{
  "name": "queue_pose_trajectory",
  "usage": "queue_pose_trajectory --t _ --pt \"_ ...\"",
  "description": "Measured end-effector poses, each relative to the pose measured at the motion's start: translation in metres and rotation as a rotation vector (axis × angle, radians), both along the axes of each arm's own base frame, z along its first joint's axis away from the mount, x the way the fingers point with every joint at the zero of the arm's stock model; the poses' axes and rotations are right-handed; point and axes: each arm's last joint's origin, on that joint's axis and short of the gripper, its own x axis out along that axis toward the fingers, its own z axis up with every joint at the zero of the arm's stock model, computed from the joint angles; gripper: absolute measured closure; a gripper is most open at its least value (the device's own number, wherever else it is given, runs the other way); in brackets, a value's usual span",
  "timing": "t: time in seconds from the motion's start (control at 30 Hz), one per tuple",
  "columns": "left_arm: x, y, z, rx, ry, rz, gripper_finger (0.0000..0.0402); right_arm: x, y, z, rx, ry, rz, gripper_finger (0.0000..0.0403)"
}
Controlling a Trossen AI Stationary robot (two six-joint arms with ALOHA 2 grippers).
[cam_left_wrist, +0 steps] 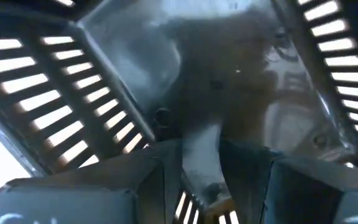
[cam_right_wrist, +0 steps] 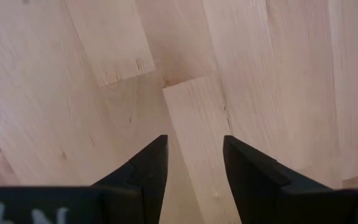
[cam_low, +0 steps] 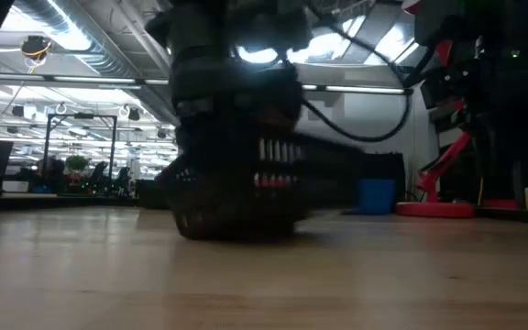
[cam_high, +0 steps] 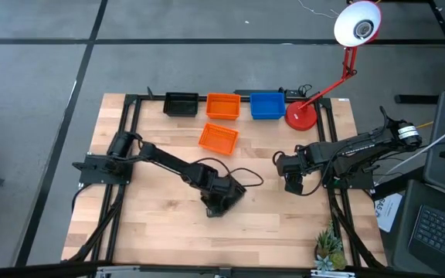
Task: Stack baskets by color
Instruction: Stack the bottom black basket on top of the top black basket
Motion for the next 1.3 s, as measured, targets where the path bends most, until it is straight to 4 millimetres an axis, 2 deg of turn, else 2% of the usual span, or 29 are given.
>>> queue_pose_trajectory --t 0.17,0.27,0.37,0.53,0.73,1.0,1.17,1.3 --pt "-0.027 0.011 0.023 0.183 0.128 0.035 0.0299 0.001 0.0 0.0 0.0 -0.012 0.018 0.0248" --pt "-0.042 0.018 0.049 0.308 0.158 0.034 0.0299 0.003 0.0 0.0 0.0 -0.024 0.027 0.0248" --pt "-0.055 0.022 0.058 0.381 0.214 0.007 0.0299 0.003 0.0 0.0 0.001 -0.027 0.029 0.0248" --pt "-0.06 0.024 0.083 0.359 0.11 0.062 0.0299 0.004 0.001 0.0 0.003 -0.039 0.026 0.0248" --pt "-0.07 0.026 0.111 0.288 -0.003 0.243 0.0298 0.004 0.001 0.0 0.003 -0.04 0.026 0.0248" --pt "-0.073 0.03 0.118 0.408 -0.034 0.177 0.0298 0.004 0.001 0.0 0.003 -0.04 0.027 0.0248" --pt "-0.077 0.048 0.115 0.434 0.056 0.25 0.0298 0.004 0.001 0.0 0.004 -0.041 0.025 0.0248" --pt "-0.082 0.063 0.114 0.461 0.133 0.237 0.0298 0.004 0.001 0.0 0.004 -0.041 0.025 0.0248"
